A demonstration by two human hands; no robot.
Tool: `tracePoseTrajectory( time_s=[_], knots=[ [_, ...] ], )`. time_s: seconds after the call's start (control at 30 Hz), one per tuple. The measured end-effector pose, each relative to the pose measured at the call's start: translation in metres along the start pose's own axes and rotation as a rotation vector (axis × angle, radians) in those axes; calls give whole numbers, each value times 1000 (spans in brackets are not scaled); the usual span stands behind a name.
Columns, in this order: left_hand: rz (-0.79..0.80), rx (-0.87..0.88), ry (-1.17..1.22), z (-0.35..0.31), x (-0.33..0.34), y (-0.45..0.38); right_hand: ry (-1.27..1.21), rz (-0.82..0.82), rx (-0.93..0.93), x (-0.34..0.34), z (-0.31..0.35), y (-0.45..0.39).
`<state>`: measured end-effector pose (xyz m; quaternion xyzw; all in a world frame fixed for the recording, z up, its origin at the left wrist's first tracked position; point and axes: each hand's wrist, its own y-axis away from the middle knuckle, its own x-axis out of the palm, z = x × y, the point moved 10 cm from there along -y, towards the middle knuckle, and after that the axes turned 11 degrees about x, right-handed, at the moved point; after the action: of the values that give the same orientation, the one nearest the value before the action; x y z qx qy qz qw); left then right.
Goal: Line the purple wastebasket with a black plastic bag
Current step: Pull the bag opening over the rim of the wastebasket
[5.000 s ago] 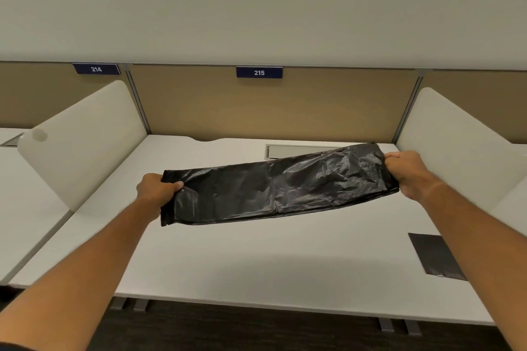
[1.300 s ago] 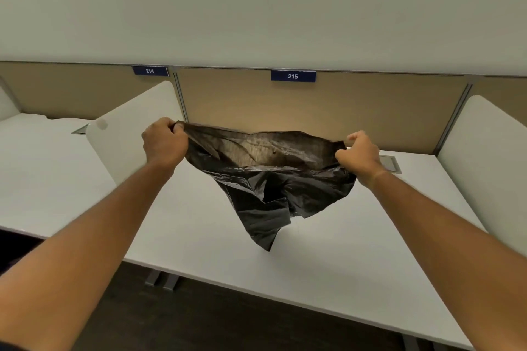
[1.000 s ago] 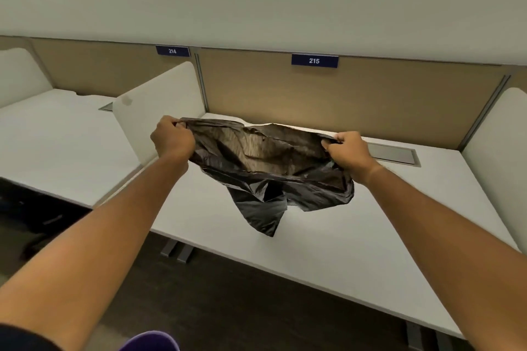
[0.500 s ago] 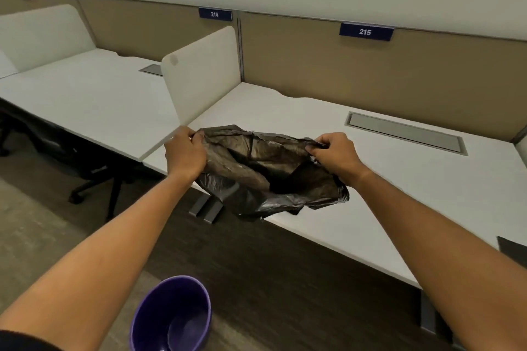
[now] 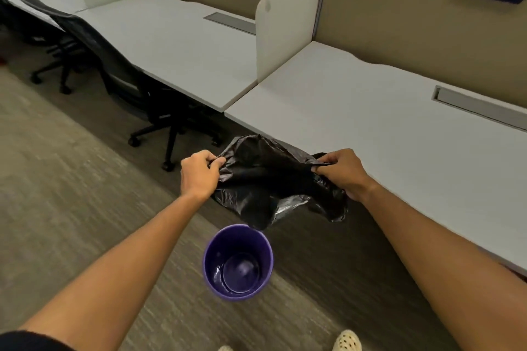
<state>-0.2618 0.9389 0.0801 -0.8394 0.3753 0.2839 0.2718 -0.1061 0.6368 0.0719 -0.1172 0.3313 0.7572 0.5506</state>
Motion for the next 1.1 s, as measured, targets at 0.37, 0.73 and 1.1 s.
tracePoseTrajectory(
  time_s=[0.37,0.73,1.1],
  knots=[
    [115,-239,-145,160,-8,49,115,190,237,156,-78,1],
    [251,-381,-211,254,55,95,175,174,398,225,-187,-47],
    [239,-381,-76,346,170,94,71,-18,443,282,-279,-142]
  ],
)
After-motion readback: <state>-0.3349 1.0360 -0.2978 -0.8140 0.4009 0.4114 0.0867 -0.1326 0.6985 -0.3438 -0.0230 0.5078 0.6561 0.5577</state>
